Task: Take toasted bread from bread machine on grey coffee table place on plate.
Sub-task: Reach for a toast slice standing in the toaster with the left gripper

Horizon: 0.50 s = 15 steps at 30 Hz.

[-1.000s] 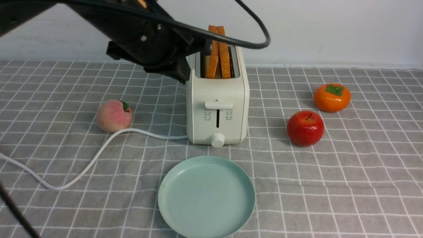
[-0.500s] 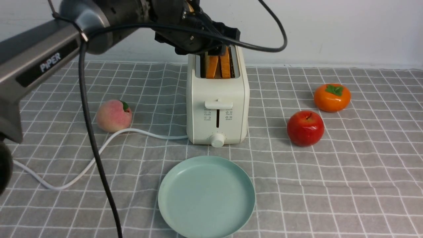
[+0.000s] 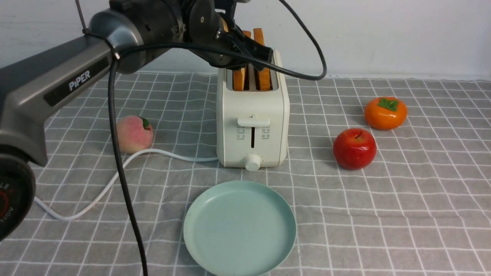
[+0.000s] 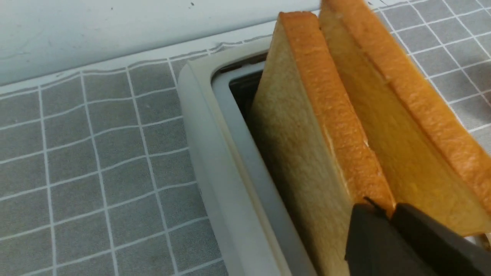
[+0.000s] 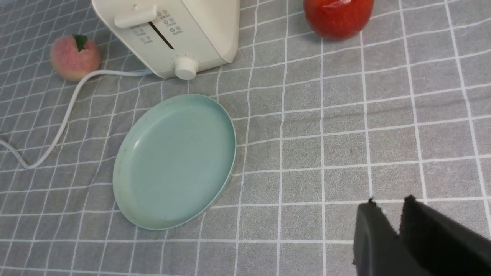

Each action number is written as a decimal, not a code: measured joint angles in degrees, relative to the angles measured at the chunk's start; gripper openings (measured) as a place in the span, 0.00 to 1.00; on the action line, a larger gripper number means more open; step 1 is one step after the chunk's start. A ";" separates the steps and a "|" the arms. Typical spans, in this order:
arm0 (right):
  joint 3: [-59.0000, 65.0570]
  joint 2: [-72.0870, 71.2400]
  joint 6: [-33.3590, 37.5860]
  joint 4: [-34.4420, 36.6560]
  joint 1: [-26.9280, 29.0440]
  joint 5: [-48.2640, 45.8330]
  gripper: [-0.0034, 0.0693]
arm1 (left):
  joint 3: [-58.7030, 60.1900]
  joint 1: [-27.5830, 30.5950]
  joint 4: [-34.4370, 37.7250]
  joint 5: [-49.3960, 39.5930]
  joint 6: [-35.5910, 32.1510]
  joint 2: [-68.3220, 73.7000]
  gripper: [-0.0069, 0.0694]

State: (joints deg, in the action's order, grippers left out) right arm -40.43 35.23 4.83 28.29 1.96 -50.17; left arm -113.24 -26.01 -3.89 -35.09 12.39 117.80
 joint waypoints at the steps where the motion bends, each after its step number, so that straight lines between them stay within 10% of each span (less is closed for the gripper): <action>1: 0.00 0.00 0.00 0.00 0.00 0.09 0.21 | 0.00 0.00 -0.21 -0.11 0.00 0.00 0.12; 15: 0.00 0.00 0.00 -0.10 0.00 3.75 0.23 | -0.10 0.00 -1.21 -12.04 0.10 -22.08 0.12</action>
State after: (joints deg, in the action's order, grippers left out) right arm -40.43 35.23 4.83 28.18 1.96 -46.42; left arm -113.34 -26.01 -5.10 -47.13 12.50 95.72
